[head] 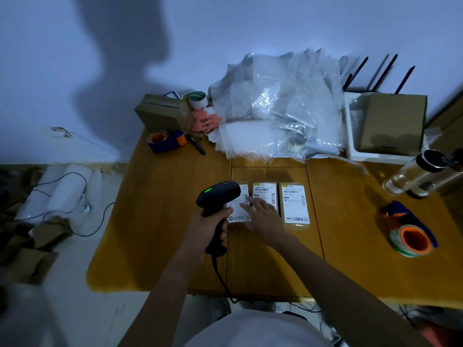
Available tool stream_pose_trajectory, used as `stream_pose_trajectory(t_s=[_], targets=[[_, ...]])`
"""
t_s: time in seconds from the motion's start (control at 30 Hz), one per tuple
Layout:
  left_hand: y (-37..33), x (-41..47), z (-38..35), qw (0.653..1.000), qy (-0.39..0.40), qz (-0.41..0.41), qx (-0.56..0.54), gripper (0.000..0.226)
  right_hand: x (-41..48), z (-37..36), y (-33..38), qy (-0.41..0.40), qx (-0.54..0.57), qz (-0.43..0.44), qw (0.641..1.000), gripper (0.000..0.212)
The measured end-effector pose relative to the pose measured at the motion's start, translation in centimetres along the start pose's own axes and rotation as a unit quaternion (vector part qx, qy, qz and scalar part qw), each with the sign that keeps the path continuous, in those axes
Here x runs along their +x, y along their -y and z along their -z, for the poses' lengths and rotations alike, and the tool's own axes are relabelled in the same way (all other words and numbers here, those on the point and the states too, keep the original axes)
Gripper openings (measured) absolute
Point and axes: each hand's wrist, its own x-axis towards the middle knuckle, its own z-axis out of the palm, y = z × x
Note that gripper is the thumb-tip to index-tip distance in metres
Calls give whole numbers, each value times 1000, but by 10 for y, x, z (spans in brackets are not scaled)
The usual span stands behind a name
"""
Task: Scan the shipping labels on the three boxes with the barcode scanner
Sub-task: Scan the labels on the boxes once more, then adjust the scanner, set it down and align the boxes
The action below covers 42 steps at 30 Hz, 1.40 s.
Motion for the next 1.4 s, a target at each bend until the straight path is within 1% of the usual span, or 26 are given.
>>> stream_pose_trajectory(t_s=[0.07, 0.13, 0.4, 0.57, 0.73, 0.93, 1.07, 1.17, 1.3, 1.4], targets=[[0, -2, 1, 1000, 0, 1, -3, 23, 5, -7, 8, 39, -23, 21, 999, 62], [0, -3, 3, 1000, -8, -3, -3, 25, 6, -13, 11, 49, -22, 11, 998, 60], [1, -3, 9, 1000, -20, 6, -4, 25, 1, -18, 11, 11, -41, -17, 999, 53], [2, -5, 8, 1000, -13, 0, 1, 23, 6, -13, 15, -6, -58, -7, 998, 48], [1, -6, 11, 1000, -15, -1, 10, 23, 9, -10, 18, -7, -79, -3, 997, 47], [1, -6, 13, 1000, -22, 3, 0, 21, 9, -8, 22, 2, -72, -14, 997, 48], [0, -5, 13, 1000, -17, -3, 11, 24, 8, -8, 23, -3, -61, -26, 998, 47], [0, -4, 14, 1000, -13, -8, 9, 22, 8, -6, 21, 3, -42, -31, 999, 50], [-3, 1, 16, 1000, -6, -10, 7, 16, 7, 3, 19, 19, 8, -45, 999, 54], [-8, 8, 19, 1000, -13, -17, 3, 11, 6, 10, 20, -2, 69, -57, 996, 52]])
